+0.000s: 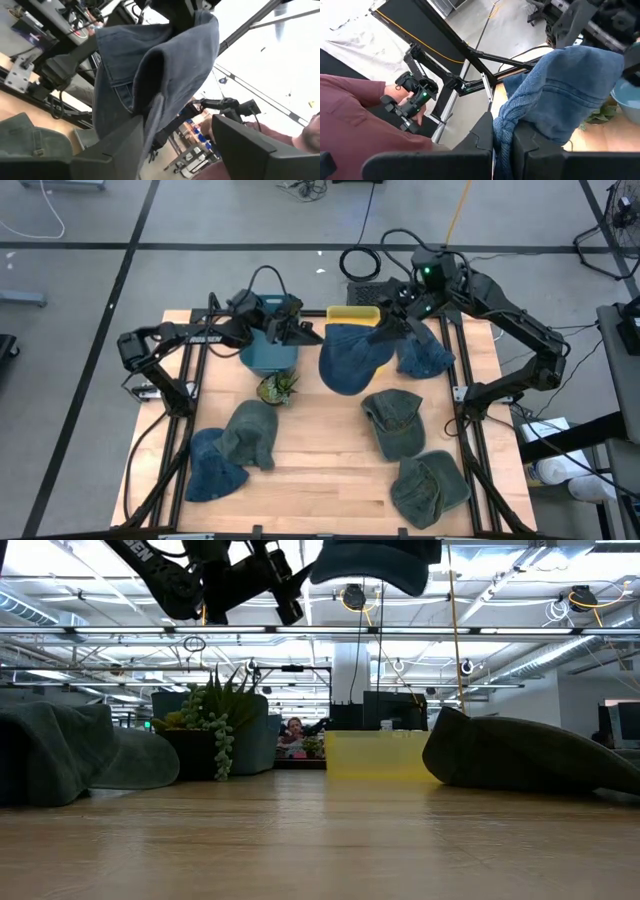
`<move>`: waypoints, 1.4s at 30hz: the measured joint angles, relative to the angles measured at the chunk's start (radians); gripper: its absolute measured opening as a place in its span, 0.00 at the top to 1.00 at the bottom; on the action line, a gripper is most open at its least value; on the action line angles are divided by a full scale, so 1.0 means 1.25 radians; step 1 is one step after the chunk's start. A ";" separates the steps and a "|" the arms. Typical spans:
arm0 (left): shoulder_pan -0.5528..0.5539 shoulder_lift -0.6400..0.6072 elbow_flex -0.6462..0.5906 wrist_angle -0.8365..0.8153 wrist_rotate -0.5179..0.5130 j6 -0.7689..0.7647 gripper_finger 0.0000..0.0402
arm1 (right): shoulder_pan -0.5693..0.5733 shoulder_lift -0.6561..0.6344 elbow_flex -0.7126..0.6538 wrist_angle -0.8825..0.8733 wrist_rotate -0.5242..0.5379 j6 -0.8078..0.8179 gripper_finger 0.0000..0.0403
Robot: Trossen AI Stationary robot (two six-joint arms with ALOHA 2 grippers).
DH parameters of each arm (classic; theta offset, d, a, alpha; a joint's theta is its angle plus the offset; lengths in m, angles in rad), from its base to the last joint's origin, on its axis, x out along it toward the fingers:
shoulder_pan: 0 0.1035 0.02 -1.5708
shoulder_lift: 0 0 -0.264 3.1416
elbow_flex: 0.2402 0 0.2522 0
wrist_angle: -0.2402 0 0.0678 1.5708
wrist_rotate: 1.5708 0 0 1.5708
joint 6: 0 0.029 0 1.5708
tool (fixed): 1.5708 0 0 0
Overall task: Pick & Place hat
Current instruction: Put the middle blue cap into the yellow bin
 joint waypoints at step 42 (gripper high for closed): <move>-0.186 -0.224 0.000 -0.421 -0.337 0.363 0.60 | -0.001 0.040 0.000 -0.154 0.183 -0.260 0.98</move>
